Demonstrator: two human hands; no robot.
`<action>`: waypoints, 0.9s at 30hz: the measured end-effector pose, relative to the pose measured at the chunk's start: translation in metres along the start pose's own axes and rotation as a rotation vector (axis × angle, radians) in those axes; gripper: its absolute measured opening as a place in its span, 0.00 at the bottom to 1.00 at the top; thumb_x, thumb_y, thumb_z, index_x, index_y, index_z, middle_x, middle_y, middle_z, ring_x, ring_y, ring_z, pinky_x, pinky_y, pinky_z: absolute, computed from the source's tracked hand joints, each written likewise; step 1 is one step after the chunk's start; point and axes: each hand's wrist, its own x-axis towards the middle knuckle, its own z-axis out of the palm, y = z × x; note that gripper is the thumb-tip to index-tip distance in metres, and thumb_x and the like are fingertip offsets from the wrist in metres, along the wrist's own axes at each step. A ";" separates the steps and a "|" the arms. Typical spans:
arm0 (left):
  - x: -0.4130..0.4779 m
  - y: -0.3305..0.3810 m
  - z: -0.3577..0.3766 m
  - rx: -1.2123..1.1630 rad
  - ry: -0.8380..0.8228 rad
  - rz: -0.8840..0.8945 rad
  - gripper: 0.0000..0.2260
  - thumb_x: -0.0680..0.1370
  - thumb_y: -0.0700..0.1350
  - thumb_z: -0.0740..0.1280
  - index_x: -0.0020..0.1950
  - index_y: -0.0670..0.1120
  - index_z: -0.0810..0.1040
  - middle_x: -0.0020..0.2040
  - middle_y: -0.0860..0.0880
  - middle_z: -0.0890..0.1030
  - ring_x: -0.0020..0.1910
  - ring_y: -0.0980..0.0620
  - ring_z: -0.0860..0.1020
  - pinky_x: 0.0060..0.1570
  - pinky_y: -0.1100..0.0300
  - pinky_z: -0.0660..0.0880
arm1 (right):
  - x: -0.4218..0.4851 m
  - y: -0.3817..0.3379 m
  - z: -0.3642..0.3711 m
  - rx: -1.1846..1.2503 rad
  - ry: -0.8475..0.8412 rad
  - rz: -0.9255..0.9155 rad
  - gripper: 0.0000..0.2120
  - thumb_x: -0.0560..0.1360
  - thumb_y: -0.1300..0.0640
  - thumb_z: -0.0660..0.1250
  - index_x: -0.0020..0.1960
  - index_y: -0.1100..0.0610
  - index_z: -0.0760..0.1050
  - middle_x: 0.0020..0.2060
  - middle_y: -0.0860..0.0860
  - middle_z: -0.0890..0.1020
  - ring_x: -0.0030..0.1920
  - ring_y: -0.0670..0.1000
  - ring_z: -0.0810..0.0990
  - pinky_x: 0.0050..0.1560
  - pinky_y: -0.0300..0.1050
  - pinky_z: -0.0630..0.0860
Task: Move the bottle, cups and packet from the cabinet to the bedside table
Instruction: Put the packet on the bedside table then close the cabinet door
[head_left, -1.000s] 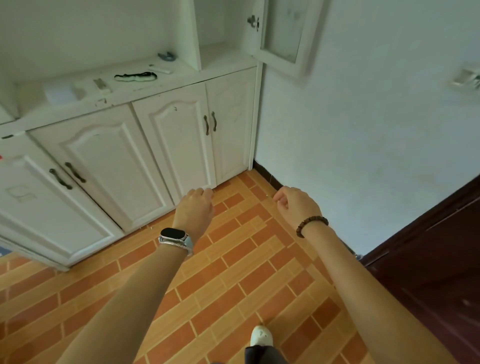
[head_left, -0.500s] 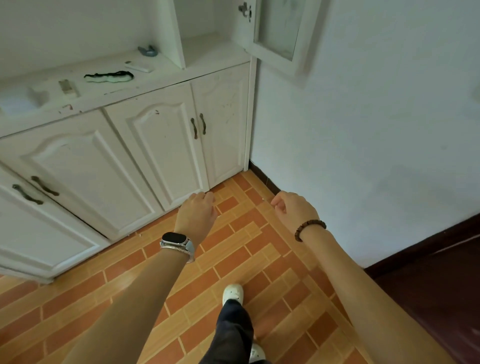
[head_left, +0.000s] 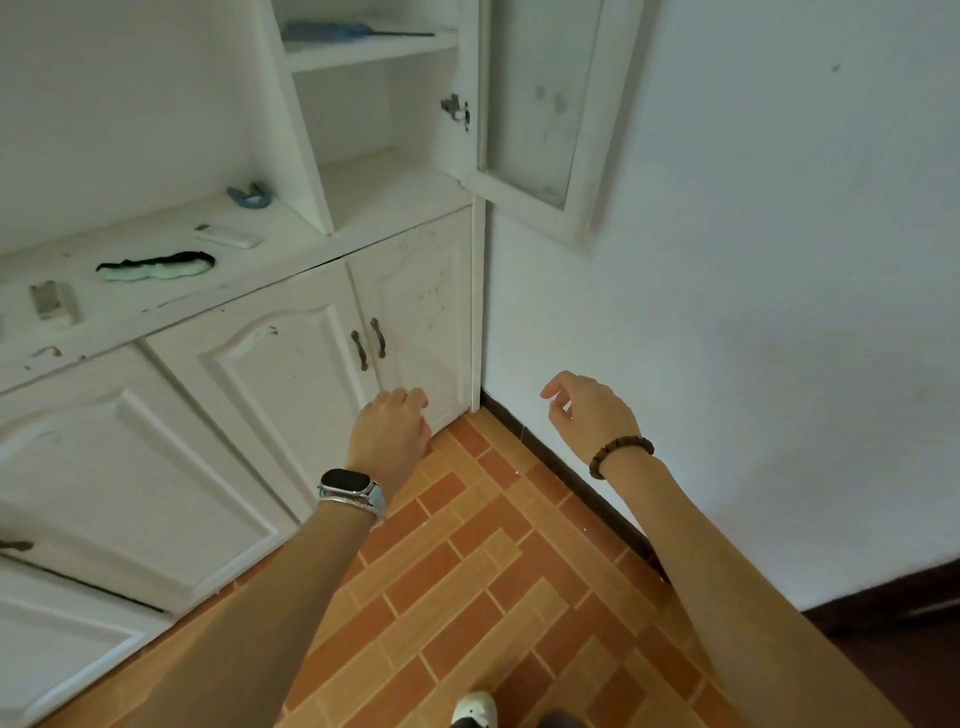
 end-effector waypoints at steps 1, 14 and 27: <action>0.009 -0.002 0.001 -0.002 0.003 0.000 0.09 0.78 0.41 0.61 0.58 0.43 0.75 0.48 0.46 0.79 0.45 0.47 0.77 0.45 0.53 0.76 | 0.009 0.000 -0.002 0.009 0.017 -0.001 0.09 0.80 0.56 0.61 0.58 0.51 0.74 0.51 0.49 0.80 0.47 0.50 0.80 0.50 0.47 0.80; 0.111 -0.009 0.033 -0.027 0.016 -0.020 0.09 0.77 0.39 0.63 0.55 0.42 0.77 0.46 0.45 0.81 0.44 0.47 0.77 0.44 0.53 0.76 | 0.131 0.025 -0.009 0.063 0.013 -0.017 0.09 0.80 0.57 0.60 0.59 0.52 0.74 0.51 0.50 0.81 0.47 0.51 0.80 0.49 0.47 0.80; 0.270 0.025 0.029 -0.016 0.200 -0.067 0.09 0.77 0.40 0.62 0.56 0.43 0.77 0.46 0.46 0.80 0.44 0.49 0.77 0.44 0.55 0.75 | 0.295 0.050 -0.072 0.138 0.039 -0.166 0.09 0.79 0.58 0.60 0.57 0.51 0.75 0.48 0.48 0.80 0.46 0.49 0.79 0.49 0.49 0.79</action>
